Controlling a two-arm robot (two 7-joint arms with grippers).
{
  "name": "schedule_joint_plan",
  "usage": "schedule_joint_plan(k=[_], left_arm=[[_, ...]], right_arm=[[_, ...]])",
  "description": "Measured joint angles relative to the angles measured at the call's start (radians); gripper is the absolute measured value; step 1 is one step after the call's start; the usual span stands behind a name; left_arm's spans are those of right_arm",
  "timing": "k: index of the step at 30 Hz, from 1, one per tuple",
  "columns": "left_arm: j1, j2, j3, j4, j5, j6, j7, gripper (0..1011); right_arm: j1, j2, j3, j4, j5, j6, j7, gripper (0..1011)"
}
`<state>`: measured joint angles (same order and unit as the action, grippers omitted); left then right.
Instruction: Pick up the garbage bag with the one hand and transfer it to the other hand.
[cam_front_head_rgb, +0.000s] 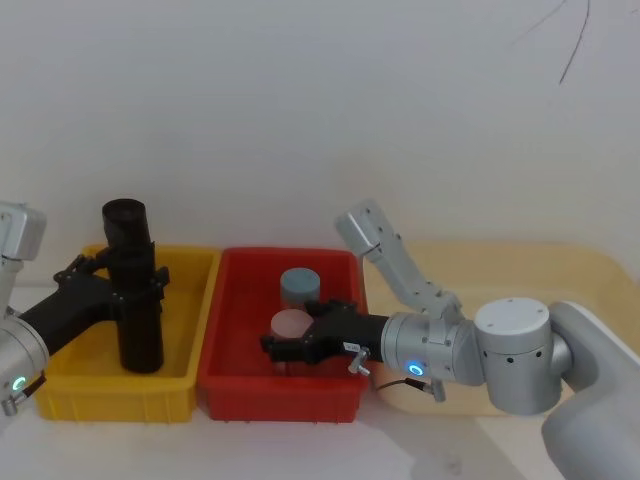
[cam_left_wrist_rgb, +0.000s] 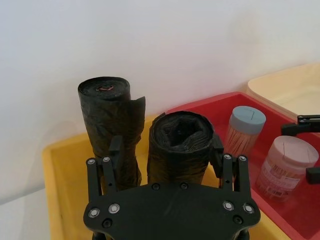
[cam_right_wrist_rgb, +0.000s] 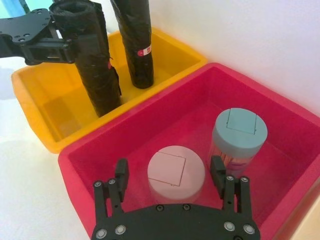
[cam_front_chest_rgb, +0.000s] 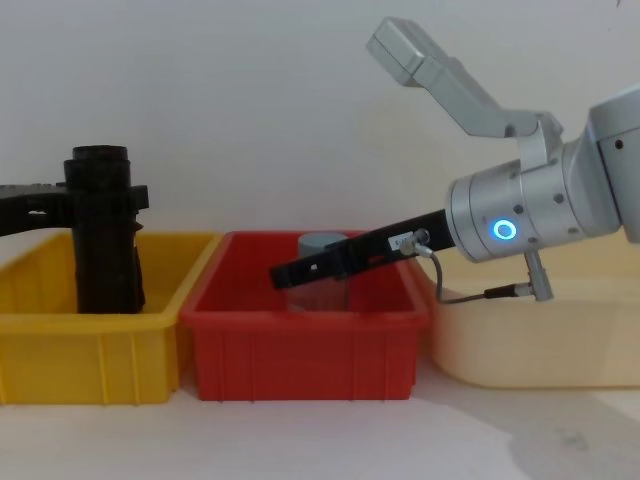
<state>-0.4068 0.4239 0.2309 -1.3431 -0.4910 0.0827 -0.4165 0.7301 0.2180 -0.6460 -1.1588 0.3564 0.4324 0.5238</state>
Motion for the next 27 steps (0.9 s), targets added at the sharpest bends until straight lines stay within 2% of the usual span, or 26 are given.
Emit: schedule_joint_plan(k=[16, 24, 25, 26, 27], left_arm=[[0.0, 0.0, 0.0, 0.0, 0.0, 0.0, 0.0, 1002], [0.0, 0.0, 0.0, 0.0, 0.0, 0.0, 0.0, 840], [0.0, 0.0, 0.0, 0.0, 0.0, 0.0, 0.0, 804], [0.0, 0.0, 0.0, 0.0, 0.0, 0.0, 0.0, 790], [0.0, 0.0, 0.0, 0.0, 0.0, 0.0, 0.0, 729]], right_arm=[[0.006, -0.005, -0.005, 0.025, -0.01, -0.017, 0.0, 998], [0.007, -0.005, -0.006, 0.03, -0.013, -0.021, 0.0, 815], [0.007, -0.005, -0.006, 0.03, -0.013, -0.021, 0.0, 761], [0.007, -0.005, -0.006, 0.031, -0.013, -0.021, 0.0, 761], [0.007, -0.005, -0.006, 0.031, -0.013, -0.021, 0.0, 724]])
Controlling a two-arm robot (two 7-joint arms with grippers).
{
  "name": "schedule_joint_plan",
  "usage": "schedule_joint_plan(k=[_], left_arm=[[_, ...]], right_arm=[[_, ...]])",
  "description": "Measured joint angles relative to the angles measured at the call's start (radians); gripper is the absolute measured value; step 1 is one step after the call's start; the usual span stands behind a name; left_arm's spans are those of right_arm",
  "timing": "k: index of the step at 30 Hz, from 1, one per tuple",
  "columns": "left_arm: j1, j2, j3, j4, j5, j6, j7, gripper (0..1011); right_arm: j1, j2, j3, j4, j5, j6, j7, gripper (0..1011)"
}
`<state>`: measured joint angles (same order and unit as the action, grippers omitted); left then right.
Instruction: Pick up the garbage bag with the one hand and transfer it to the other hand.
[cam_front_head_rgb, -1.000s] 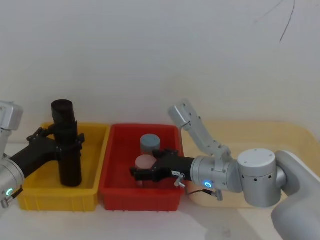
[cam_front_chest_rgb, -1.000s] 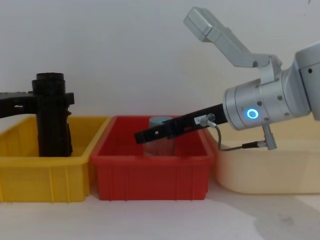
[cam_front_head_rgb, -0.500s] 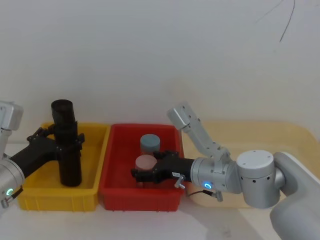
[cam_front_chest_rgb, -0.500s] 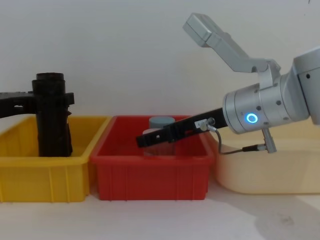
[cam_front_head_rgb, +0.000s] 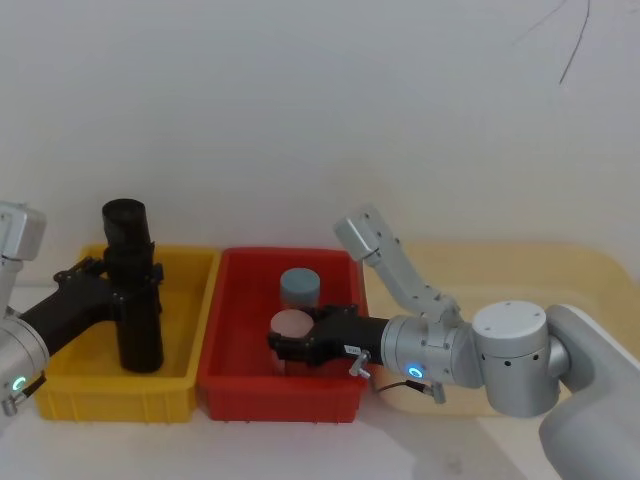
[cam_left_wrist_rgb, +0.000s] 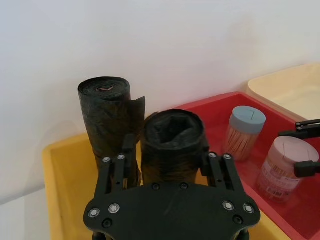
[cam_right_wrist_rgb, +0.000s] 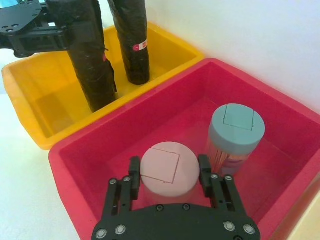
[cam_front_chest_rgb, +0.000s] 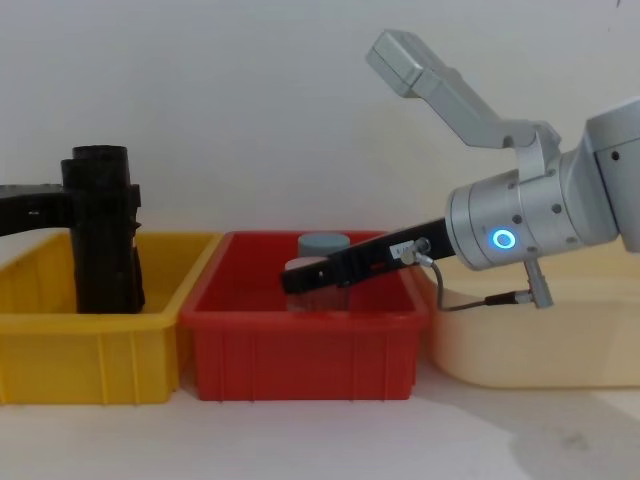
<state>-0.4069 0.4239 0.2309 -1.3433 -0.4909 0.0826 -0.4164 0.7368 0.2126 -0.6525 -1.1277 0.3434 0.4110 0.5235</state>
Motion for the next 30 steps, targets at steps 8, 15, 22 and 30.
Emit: schedule_joint_plan(k=[8, 15, 22, 30], left_arm=[[0.0, 0.0, 0.0, 0.0, 0.0, 0.0, 0.0, 506], [0.0, 0.0, 0.0, 0.0, 0.0, 0.0, 0.0, 447], [0.0, 0.0, 0.0, 0.0, 0.0, 0.0, 0.0, 409], [0.0, 0.0, 0.0, 0.0, 0.0, 0.0, 0.0, 366]], right_arm=[[0.001, -0.001, 0.0, 0.002, -0.001, -0.001, 0.0, 648], [0.001, -0.001, 0.0, 0.003, -0.001, -0.002, 0.0, 647], [0.001, -0.001, 0.0, 0.004, -0.001, -0.003, 0.0, 647], [0.001, -0.001, 0.0, 0.004, -0.002, -0.003, 0.0, 647]])
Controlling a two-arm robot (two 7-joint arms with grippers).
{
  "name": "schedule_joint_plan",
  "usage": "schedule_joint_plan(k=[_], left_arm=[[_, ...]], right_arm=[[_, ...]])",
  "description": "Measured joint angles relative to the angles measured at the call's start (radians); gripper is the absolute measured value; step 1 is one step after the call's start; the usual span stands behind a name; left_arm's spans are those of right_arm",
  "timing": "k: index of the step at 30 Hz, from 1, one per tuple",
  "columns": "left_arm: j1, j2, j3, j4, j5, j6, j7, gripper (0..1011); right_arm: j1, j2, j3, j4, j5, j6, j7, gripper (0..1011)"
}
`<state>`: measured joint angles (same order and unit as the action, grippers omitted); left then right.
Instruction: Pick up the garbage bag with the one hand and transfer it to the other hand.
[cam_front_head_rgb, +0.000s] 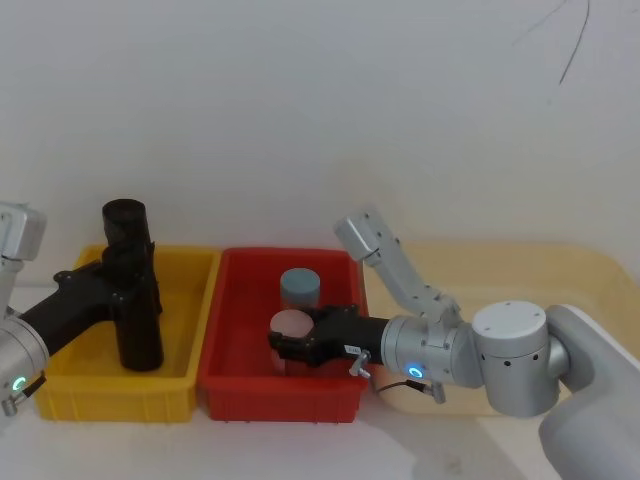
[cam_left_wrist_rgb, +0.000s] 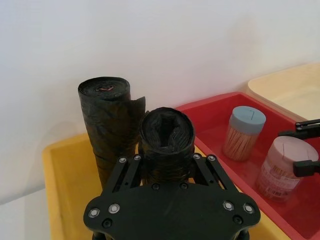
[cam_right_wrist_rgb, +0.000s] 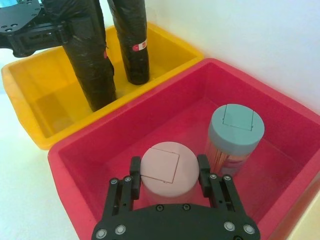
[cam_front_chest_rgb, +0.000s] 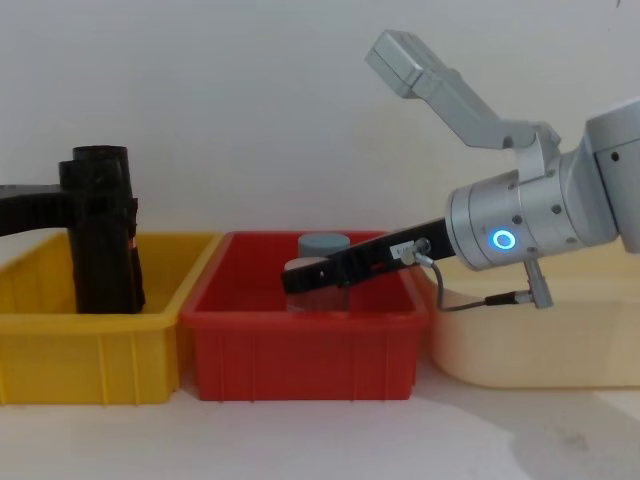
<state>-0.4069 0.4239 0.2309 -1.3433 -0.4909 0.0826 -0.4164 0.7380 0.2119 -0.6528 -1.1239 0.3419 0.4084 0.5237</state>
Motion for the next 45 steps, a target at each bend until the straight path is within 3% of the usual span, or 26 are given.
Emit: schedule_joint_plan(k=[13, 26, 37, 45], left_arm=[[0.0, 0.001, 0.0, -0.004, 0.0, -0.002, 0.003, 365], [-0.028, 0.005, -0.008, -0.064, 0.002, -0.024, 0.016, 365], [-0.124, -0.019, 0.006, -0.099, -0.018, -0.052, -0.019, 366], [-0.218, -0.062, 0.044, -0.055, -0.042, -0.073, -0.08, 366]], right_arm=[[-0.002, 0.0, 0.004, -0.003, 0.0, -0.002, 0.001, 647], [-0.012, 0.017, 0.06, -0.089, 0.037, -0.053, -0.003, 647], [-0.011, 0.052, 0.126, -0.191, 0.059, -0.1, -0.037, 647], [-0.025, 0.098, 0.183, -0.267, 0.056, -0.118, -0.102, 647]])
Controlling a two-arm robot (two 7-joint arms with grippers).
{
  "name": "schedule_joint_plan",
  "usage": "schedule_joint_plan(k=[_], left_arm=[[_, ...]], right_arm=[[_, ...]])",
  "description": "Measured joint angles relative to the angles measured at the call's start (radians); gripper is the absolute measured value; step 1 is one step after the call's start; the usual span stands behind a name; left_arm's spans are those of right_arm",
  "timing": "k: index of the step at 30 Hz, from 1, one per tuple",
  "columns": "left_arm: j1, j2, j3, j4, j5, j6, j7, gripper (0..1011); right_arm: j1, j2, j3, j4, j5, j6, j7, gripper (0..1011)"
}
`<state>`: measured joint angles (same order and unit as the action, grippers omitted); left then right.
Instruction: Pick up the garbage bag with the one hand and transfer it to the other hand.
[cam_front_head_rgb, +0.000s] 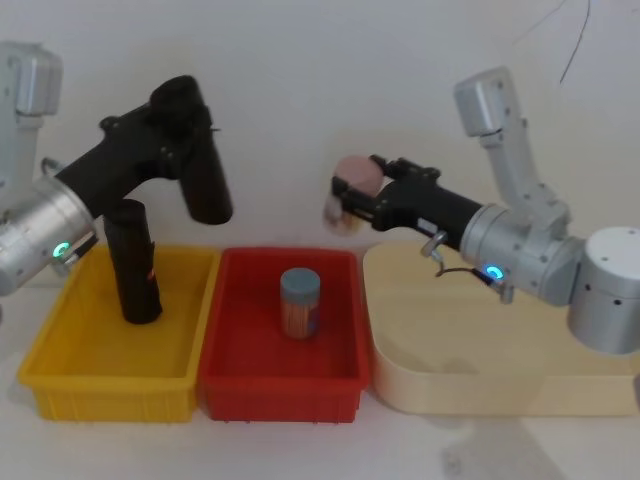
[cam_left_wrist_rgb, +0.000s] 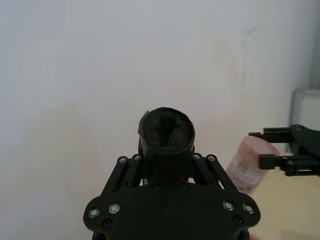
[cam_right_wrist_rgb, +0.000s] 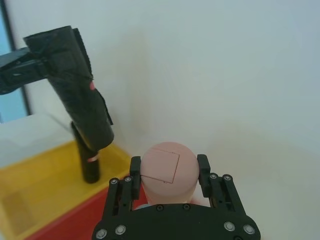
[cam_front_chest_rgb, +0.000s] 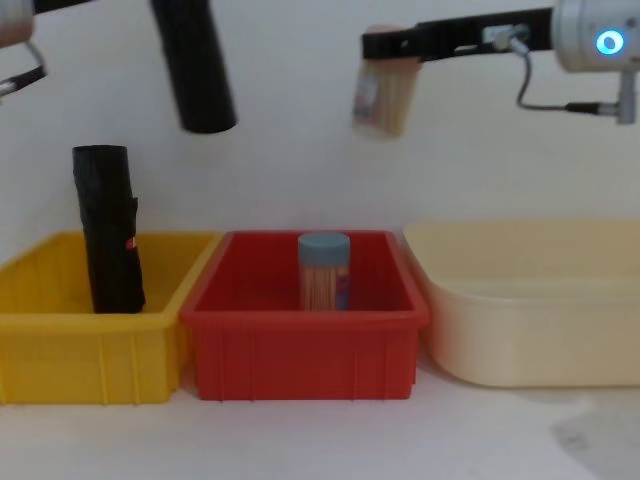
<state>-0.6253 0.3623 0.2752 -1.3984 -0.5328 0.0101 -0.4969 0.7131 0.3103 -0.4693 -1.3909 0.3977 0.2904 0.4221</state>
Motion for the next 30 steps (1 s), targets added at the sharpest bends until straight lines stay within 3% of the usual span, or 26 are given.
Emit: schedule_joint_plan(k=[7, 14, 23, 24, 30], left_arm=[[-0.075, -0.047, 0.038, 0.066, -0.021, -0.018, -0.058, 365], [-0.164, -0.114, 0.085, 0.178, -0.041, -0.045, -0.132, 365], [-0.308, -0.238, 0.146, 0.439, -0.066, -0.111, -0.26, 365], [-0.341, -0.266, 0.155, 0.499, -0.07, -0.127, -0.284, 365], [-0.445, -0.357, 0.182, 0.75, -0.083, -0.196, -0.377, 365]], right_arm=[[-0.023, 0.034, 0.041, -0.043, -0.013, 0.001, -0.047, 647], [-0.062, 0.076, 0.093, -0.092, -0.03, 0.018, -0.11, 647], [-0.121, 0.124, 0.16, -0.14, -0.05, 0.052, -0.186, 647], [-0.128, 0.128, 0.167, -0.144, -0.052, 0.056, -0.192, 647], [-0.167, 0.151, 0.209, -0.17, -0.057, 0.086, -0.233, 647]])
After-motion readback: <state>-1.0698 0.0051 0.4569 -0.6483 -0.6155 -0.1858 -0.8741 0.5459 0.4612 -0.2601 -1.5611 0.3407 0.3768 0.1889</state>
